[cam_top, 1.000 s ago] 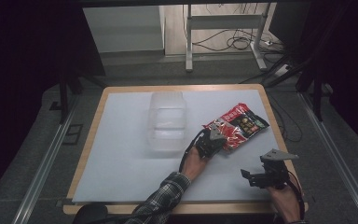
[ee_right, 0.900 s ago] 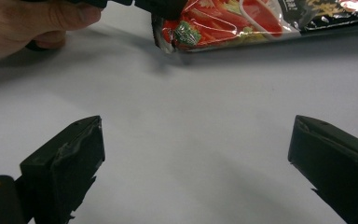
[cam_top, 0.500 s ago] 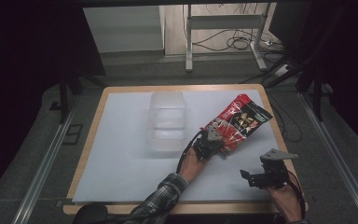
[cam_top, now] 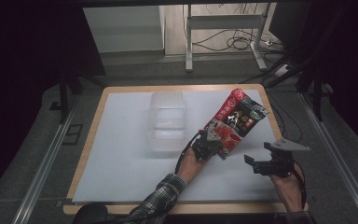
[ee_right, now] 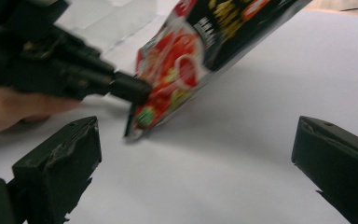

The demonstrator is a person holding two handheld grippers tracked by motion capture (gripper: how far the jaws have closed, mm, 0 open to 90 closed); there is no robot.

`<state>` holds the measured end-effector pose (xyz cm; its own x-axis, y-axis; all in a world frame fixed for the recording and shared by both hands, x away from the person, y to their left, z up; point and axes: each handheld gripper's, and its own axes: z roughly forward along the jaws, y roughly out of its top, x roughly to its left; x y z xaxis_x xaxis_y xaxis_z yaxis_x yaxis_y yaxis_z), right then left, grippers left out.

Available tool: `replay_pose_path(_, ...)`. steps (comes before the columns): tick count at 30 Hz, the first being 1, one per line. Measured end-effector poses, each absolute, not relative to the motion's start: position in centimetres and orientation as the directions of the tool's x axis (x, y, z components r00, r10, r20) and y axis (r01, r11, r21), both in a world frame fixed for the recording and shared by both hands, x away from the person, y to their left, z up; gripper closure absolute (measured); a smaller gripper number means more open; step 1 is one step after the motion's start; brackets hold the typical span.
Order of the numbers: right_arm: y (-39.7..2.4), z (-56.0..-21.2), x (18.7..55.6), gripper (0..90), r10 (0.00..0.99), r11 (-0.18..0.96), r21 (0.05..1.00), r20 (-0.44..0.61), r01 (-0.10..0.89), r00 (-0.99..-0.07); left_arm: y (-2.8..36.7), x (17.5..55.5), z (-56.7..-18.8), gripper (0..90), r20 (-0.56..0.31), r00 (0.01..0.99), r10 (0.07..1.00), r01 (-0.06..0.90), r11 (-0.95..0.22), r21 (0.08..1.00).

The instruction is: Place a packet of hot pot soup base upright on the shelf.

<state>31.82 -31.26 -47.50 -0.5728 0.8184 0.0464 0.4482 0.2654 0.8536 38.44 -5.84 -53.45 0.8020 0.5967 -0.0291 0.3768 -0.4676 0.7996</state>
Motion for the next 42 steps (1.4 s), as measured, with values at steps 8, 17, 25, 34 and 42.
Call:
replay_pose_path(8, -31.6, -46.3, 35.3, 1.2, 0.833, 0.219, 0.869, 0.070, 0.443, -0.549, -5.8, 38.4, -53.5, 90.0, -0.027, 0.802, 0.597, 0.378, -0.470, 0.798)
replay_pose_path(17, -30.1, -45.7, 39.9, 0.8, 0.846, 0.170, 0.867, 0.115, 0.469, -0.520, -5.9, 38.4, -53.5, 90.0, -0.024, 0.802, 0.597, 0.375, -0.470, 0.799)
replay_pose_path(25, -28.6, -46.2, 43.1, 21.6, 0.832, 0.095, 0.855, 0.213, 0.510, -0.512, -5.8, 38.4, -53.5, 90.0, -0.026, 0.802, 0.596, 0.376, -0.471, 0.798)
replay_pose_path(34, -28.5, -46.6, 43.6, 67.8, 0.797, 0.007, 0.867, 0.296, 0.498, -0.527, -5.8, 38.4, -53.5, 90.0, -0.017, 0.801, 0.598, 0.374, -0.478, 0.795)
replay_pose_path(42, -27.0, -44.7, 42.5, 76.9, 0.776, 0.027, 0.880, 0.281, 0.475, -0.565, -5.0, 37.7, -52.9, 72.5, -0.001, 0.817, 0.576, 0.335, -0.474, 0.814)
